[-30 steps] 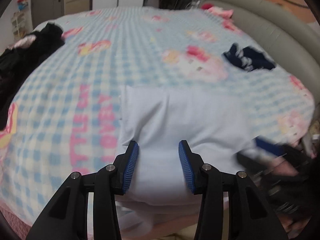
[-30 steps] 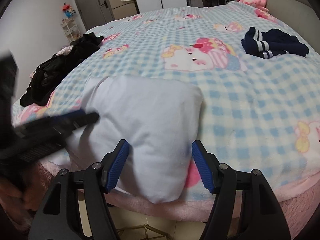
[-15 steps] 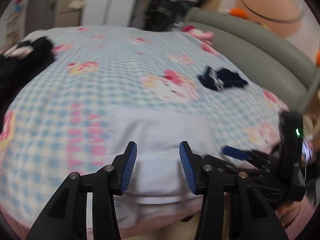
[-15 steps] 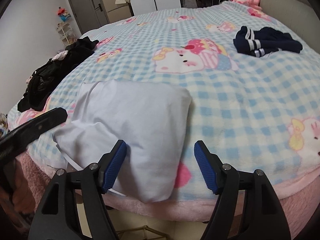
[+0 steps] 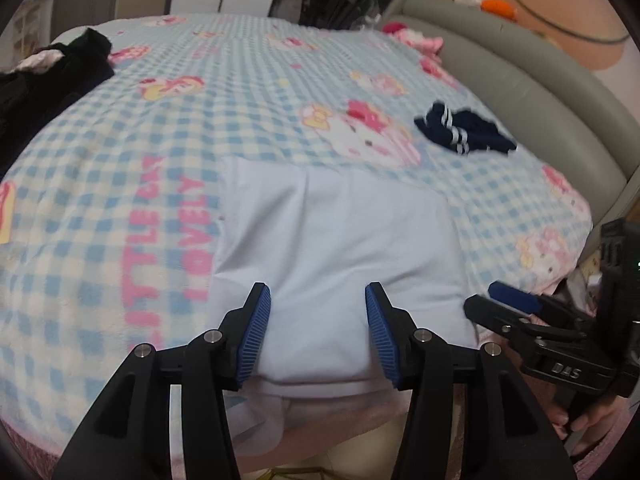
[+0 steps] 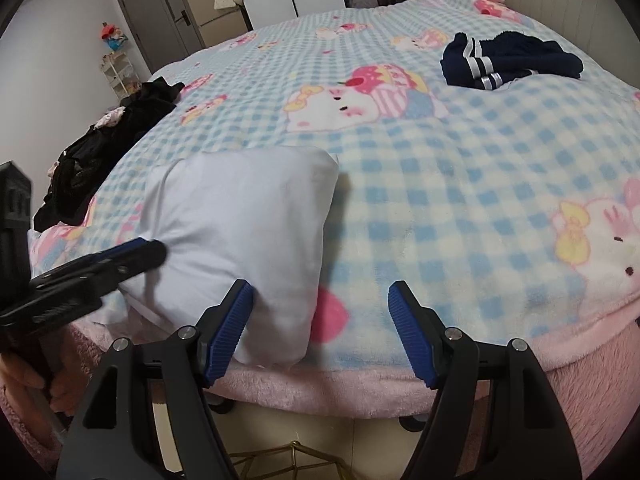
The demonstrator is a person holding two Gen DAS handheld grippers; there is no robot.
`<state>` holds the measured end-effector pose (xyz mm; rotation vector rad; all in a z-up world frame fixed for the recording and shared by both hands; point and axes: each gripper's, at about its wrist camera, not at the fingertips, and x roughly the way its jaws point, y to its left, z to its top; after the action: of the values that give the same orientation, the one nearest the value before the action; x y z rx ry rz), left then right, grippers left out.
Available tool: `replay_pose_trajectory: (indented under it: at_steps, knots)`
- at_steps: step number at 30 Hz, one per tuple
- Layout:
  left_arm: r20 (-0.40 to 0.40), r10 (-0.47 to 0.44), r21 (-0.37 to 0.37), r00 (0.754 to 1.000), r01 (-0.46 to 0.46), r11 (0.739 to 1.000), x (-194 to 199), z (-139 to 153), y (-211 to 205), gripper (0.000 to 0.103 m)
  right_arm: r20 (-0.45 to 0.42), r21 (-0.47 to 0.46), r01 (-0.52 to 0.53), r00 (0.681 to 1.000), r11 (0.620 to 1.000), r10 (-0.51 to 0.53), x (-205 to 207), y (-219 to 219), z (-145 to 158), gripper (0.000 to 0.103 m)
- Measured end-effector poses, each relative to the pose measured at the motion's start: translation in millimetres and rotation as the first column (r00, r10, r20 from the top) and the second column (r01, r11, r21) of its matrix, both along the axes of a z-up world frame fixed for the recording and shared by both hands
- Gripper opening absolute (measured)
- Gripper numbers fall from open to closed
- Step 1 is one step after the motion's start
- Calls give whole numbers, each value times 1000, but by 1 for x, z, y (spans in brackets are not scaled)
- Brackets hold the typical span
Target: Fold clothes
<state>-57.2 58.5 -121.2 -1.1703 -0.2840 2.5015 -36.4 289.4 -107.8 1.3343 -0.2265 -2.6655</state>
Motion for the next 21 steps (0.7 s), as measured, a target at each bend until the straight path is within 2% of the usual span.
replay_pose_trajectory:
  at_steps: [4, 5, 10, 14, 19, 21]
  knots:
    - [20, 56, 116, 998, -58, 992, -10, 4, -30, 50, -16, -17, 9, 1000, 1000, -9, -3, 4, 6, 71]
    - [16, 55, 116, 998, -56, 992, -15, 7, -31, 50, -21, -27, 7, 1000, 1000, -8, -6, 4, 9, 71]
    - [-24, 0, 62, 1000, 1, 998, -34, 19, -15, 50, -34, -45, -37, 999, 998, 36, -33, -2, 22, 71]
    - [58, 14, -128, 998, -7, 992, -58, 0, 12, 51, -3, -5, -64, 998, 998, 64, -56, -16, 12, 71]
    - [22, 156, -140, 988, -151, 979, -55, -8, -18, 57, 15, -71, -29, 999, 997, 30, -52, -2, 2, 71]
    - [30, 171, -79, 985, -169, 982, -54, -7, -32, 57, 0, -99, -17, 1000, 995, 17, -48, 7, 5, 71]
